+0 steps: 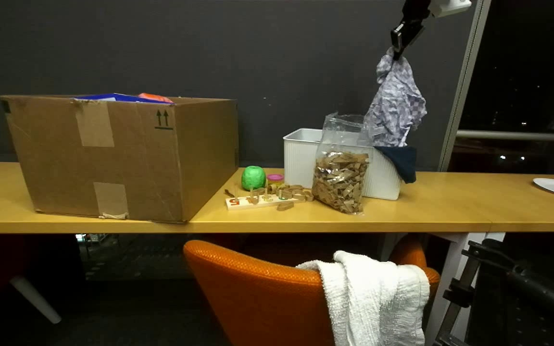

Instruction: Move the laundry from the chair into the washing basket

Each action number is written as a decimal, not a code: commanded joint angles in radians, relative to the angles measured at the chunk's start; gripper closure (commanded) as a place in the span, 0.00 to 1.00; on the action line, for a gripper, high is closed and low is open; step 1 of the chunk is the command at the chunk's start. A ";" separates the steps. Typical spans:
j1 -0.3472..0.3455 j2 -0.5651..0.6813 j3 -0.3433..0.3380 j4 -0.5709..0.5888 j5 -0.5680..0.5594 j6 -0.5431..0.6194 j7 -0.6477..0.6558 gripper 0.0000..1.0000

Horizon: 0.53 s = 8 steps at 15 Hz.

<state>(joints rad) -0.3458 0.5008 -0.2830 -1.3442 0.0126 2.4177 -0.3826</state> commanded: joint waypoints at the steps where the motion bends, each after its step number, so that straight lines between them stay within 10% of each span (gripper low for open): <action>1: 0.078 0.015 0.006 -0.023 -0.039 0.034 0.058 0.99; 4: 0.088 0.043 0.057 -0.019 -0.055 0.023 0.097 0.99; 5: 0.092 0.052 0.060 -0.021 -0.056 0.016 0.110 0.72; 8: 0.088 0.052 0.067 -0.043 -0.066 -0.004 0.149 0.58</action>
<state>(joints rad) -0.2370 0.5608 -0.2321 -1.3724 -0.0180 2.4271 -0.2732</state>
